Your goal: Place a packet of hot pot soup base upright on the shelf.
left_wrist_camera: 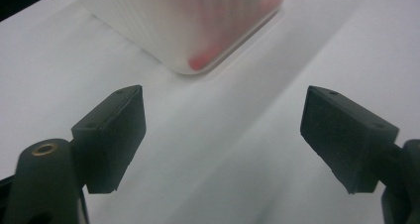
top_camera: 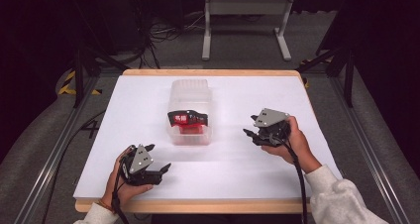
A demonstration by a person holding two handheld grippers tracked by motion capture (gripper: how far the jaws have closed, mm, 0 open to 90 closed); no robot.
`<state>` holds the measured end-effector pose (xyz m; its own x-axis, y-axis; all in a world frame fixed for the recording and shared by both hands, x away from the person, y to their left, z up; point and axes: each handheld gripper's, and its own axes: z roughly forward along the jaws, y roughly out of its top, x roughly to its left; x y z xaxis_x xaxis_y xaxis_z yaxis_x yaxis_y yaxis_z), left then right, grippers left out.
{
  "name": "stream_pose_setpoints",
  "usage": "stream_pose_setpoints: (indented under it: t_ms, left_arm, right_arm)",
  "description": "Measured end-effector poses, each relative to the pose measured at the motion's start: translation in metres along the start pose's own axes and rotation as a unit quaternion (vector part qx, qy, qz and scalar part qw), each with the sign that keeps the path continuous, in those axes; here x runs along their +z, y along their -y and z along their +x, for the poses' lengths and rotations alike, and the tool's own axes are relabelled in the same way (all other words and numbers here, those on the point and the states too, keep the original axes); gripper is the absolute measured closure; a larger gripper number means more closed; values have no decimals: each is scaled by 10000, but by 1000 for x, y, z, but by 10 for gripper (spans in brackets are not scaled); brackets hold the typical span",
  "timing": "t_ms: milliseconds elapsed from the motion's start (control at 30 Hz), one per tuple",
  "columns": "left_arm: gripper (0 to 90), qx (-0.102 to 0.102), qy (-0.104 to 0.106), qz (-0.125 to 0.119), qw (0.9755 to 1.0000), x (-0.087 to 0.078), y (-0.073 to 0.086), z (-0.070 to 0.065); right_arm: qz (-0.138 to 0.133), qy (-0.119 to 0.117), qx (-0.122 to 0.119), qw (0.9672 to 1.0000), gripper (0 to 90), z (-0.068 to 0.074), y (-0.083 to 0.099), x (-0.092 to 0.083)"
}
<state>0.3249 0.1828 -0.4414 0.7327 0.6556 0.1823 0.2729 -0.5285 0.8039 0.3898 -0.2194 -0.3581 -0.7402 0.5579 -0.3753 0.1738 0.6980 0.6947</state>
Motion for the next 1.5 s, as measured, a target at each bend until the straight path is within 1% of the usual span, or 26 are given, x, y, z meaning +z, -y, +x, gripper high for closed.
stream_pose_setpoints:
  t_ms: [67, 133, 167, 267, 333, 433, 467, 500, 600, 667, 800, 867, 900, 1033, 1100, 1200, 1233, 1300, 1433, 1500]
  left_arm:
    - [166, 54, 27, 43, 10000, 1, 0, -2]
    - [162, 92, 14, 82, 9999, 2, 0, -3]
    - [160, 83, 48, 96, 9999, 3, 0, -4]
    - [157, 117, 53, 122, 9998, 4, 0, -4]
    - [154, 108, 43, 144, 9998, 4, 1, -5]
    - [151, 109, 54, 159, 9998, 5, 1, -4]
    - [148, 112, 40, 182, 9998, 5, 2, -4]
    - [147, 112, 40, 182, 9998, 5, 2, -4]
    - [146, 102, 38, 202, 9997, 5, 2, -4]
    - [144, 100, 59, 211, 9997, 6, 2, -4]
    - [142, 123, 69, 256, 9996, 7, 2, -4]
    - [142, 133, 74, 264, 9995, 7, 2, -4]
    - [141, 128, 76, 270, 9995, 8, 3, -5]
    - [139, 108, 72, 273, 9995, 8, 3, -4]
    - [138, 90, 64, 282, 9995, 8, 4, -3]
    - [135, 92, 79, 296, 9995, 9, 4, -3]
    - [134, 100, 71, 306, 9995, 9, 4, -3]
    - [132, 104, 88, 312, 9994, 9, 4, -3]
    - [128, 85, 92, 328, 9994, 10, 5, -3]
    - [125, 82, 84, 357, 9993, 10, 6, -2]
  right_arm:
    - [45, 30, -10, 10000, 458, 1, 8, -3]
    - [62, 48, -31, 10000, 452, 2, 11, -4]
    - [125, 50, -50, 9999, 436, 2, 17, -6]
    - [168, 59, -35, 9998, 426, 2, 22, -7]
    - [204, 96, -78, 9997, 417, 2, 27, -9]
    - [242, 96, -56, 9996, 395, 4, 34, -12]
    - [298, 120, -85, 9994, 381, 5, 38, -13]
    - [298, 120, -85, 9994, 381, 5, 38, -13]
    - [353, 125, -91, 9993, 358, 6, 47, -15]
    - [362, 133, -30, 9993, 347, 7, 54, -17]
    - [412, 201, -10, 9989, 296, 8, 71, -23]
    - [415, 229, -6, 9989, 284, 8, 75, -25]
    - [403, 234, 60, 9989, 263, 8, 82, -28]
    - [388, 319, 131, 9987, 239, 9, 93, -33]
    - [348, 310, 285, 9985, 219, 9, 100, -37]
    - [281, 424, 397, 9979, 205, 9, 112, -44]
    - [228, 422, 467, 9978, 200, 8, 117, -46]
    - [211, 425, 577, 9972, 192, 8, 127, -51]
    - [201, 552, 701, 9958, 184, 8, 143, -61]
    - [133, 570, 865, 9945, 176, 8, 152, -68]
